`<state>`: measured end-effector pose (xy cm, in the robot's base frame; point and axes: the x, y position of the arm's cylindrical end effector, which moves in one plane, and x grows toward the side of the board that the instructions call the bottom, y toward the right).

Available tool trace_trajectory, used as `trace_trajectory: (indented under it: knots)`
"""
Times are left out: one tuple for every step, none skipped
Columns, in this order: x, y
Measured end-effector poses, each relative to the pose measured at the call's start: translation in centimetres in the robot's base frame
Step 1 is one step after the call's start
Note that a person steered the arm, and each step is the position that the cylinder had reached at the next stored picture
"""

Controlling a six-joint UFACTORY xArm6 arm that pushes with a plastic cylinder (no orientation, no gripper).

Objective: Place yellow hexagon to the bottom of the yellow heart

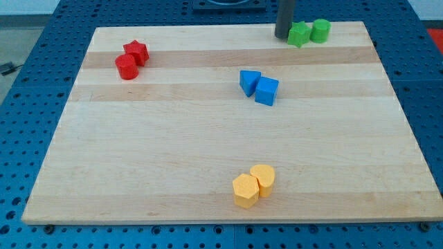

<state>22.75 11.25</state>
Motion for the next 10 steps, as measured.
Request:
trace_trajectory:
  knots:
    - [0.6,-2.1]
    - [3.7,-2.4]
    - [6.6,-0.2]
    - [8.4,6.4]
    - [11.8,14.0]
    - [16.4,12.2]
    - [20.4,4.6]
    - [24.0,-6.3]
    - [27.5,-18.4]
    - [32.7,-24.7]
